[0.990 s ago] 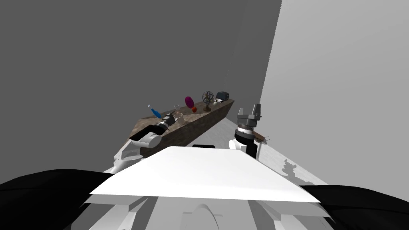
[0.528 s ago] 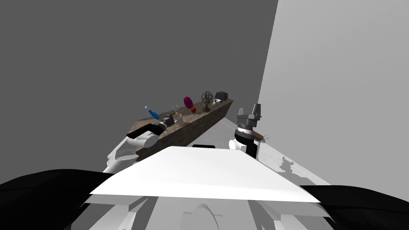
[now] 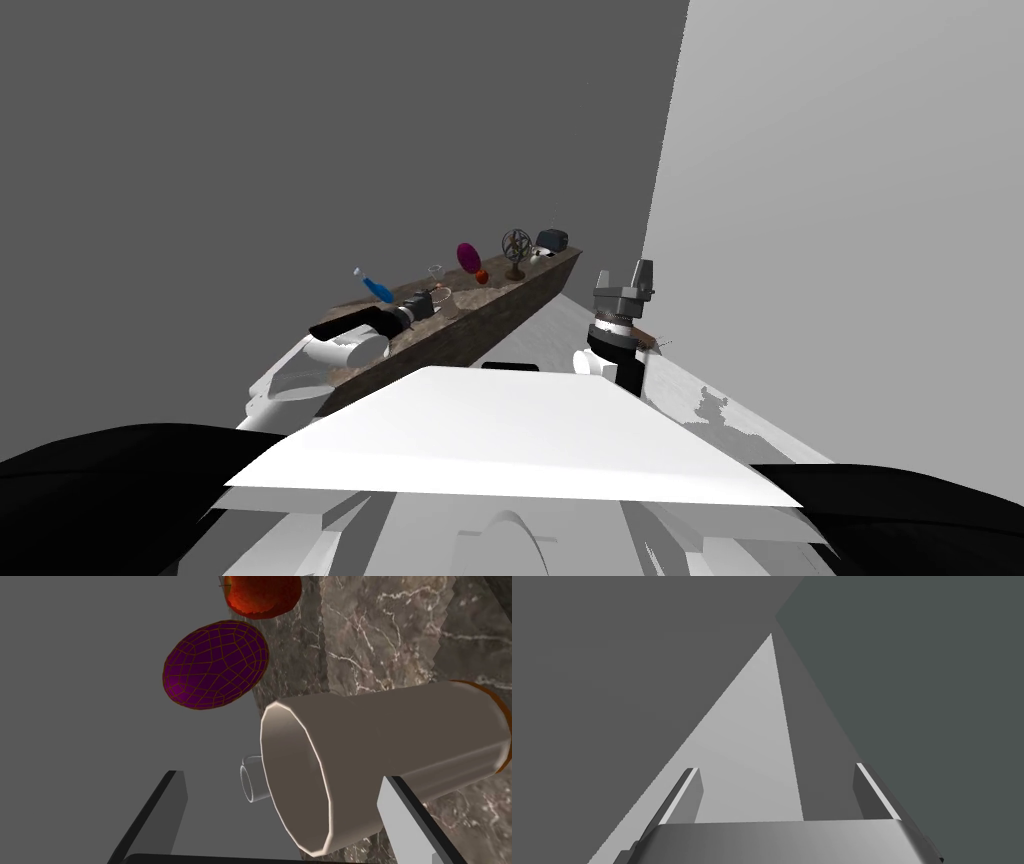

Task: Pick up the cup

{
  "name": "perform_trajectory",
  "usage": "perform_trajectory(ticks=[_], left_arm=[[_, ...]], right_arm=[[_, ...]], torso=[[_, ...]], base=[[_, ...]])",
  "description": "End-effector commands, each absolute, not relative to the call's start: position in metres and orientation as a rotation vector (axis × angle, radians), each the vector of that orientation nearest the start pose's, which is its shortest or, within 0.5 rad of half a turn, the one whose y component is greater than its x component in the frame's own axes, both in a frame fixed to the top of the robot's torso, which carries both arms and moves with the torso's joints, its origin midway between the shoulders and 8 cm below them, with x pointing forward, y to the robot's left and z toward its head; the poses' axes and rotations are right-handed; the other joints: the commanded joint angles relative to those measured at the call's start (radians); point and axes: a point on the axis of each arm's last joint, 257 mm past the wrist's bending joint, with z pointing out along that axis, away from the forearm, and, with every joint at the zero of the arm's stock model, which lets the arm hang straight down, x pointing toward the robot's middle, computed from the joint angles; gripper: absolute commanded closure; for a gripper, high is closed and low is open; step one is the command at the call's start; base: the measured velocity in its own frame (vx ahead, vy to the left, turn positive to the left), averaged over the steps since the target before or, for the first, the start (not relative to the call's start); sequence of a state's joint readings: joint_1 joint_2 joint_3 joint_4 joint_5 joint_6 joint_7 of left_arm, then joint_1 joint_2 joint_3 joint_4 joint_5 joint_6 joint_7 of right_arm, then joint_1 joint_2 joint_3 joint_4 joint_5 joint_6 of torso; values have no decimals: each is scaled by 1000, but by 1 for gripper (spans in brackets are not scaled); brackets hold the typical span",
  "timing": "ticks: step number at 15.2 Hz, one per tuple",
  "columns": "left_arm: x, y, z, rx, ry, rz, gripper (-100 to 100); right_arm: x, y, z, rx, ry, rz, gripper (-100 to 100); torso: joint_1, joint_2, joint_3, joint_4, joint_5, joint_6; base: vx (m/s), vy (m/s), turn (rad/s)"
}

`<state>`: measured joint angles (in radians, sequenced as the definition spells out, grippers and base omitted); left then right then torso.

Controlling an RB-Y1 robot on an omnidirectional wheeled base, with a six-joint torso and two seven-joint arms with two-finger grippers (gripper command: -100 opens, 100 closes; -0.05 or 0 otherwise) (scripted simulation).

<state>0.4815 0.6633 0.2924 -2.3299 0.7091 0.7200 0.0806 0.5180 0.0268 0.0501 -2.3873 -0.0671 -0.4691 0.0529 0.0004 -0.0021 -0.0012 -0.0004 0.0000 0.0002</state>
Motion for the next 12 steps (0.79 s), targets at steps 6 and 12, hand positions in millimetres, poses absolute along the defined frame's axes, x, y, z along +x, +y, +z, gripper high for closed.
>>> perform_trajectory(ticks=[6,12], left_arm=[[376,375,-188,-1564,1674,-922,-100],[362,382,-194,-1635,1747,-858,-100]], right_arm=[[326,-273,60,657,520,1352,0],[326,-273,60,657,520,1352,0]], torso=[[0,0,0,0,0,0],[0,0,0,0,0,0]], base=[[26,9,-52],[26,10,-41]])
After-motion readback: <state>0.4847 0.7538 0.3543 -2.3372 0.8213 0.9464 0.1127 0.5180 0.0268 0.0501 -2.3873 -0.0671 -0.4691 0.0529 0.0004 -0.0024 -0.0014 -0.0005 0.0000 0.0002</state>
